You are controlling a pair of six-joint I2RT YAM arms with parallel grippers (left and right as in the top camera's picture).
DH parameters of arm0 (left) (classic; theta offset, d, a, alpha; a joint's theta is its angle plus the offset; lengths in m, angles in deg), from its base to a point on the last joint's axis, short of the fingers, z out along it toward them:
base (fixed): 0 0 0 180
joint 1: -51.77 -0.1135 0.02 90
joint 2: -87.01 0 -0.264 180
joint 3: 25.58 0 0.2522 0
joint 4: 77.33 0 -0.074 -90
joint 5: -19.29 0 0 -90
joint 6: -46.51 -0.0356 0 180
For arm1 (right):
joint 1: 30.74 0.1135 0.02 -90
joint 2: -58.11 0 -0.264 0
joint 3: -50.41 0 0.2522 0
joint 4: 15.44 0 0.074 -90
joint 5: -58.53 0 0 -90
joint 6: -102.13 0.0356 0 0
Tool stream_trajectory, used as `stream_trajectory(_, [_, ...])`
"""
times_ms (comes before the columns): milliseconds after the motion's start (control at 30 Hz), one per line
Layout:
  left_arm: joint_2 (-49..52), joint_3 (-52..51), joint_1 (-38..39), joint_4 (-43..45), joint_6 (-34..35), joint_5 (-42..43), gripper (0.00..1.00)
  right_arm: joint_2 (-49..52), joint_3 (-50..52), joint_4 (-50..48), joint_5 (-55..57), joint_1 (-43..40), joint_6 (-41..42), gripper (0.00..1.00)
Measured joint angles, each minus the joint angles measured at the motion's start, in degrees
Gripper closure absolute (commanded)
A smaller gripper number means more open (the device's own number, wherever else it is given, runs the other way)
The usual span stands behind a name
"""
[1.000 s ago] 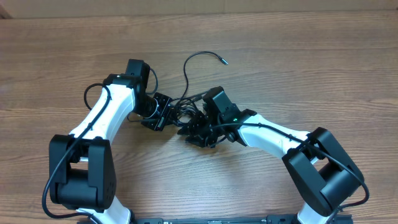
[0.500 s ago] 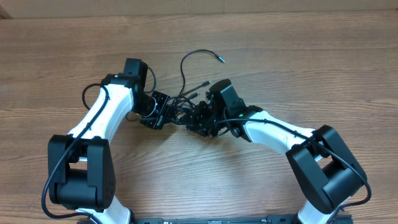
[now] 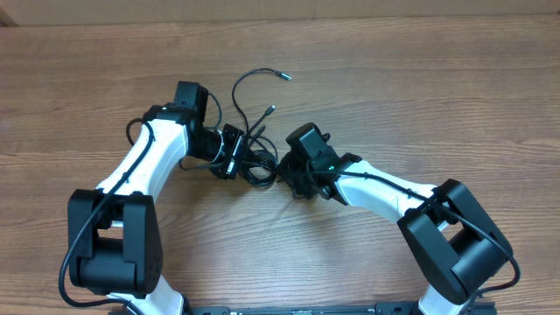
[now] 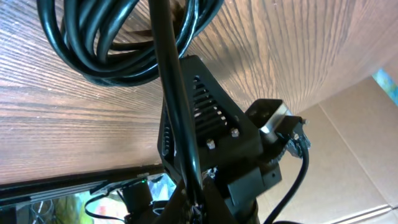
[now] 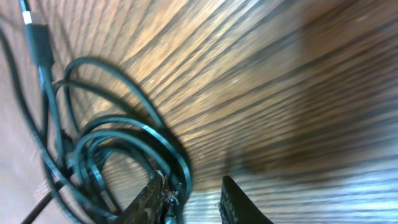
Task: Untangle cables
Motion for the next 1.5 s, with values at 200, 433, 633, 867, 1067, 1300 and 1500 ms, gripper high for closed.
stream_trajectory(200, [-8.22, 0.00, -2.14, 1.70, -5.73, -10.08, 0.96, -0.02, 0.02, -1.31, -8.26, -5.73, -6.64, 0.61])
stream_trajectory(433, [-9.57, 0.00, -0.22, -2.60, -11.65, -35.71, 0.34, -0.02, 0.00, 2.47, -18.36, -7.04, -15.28, 0.61])
stream_trajectory(633, [-8.52, 1.66, 0.02, -9.81, -24.24, -45.48, 0.34, -0.02, -4.79, 9.42, -19.50, -6.73, -25.77, 0.64])
stream_trajectory(867, [-4.57, 3.02, -0.02, -10.82, -28.41, -45.09, 0.08, -0.02, -7.34, 3.74, -12.59, -5.42, -27.76, 0.64])
stream_trajectory(1067, [-3.61, 3.02, -11.19, -12.50, -37.44, -34.88, 0.00, 1.22, -7.32, -6.95, -2.05, 2.95, -28.13, 0.68])
stream_trajectory(1300, [-3.61, 2.08, -9.94, -12.76, -41.75, -33.53, 0.02, 6.62, -7.32, -9.77, 3.43, 5.27, -28.11, 0.70])
stream_trajectory(1500, [-3.50, -4.59, -4.15, -8.72, -39.56, -33.14, 0.39, 6.69, -7.39, -3.63, -3.19, 1.11, -23.50, 0.71])
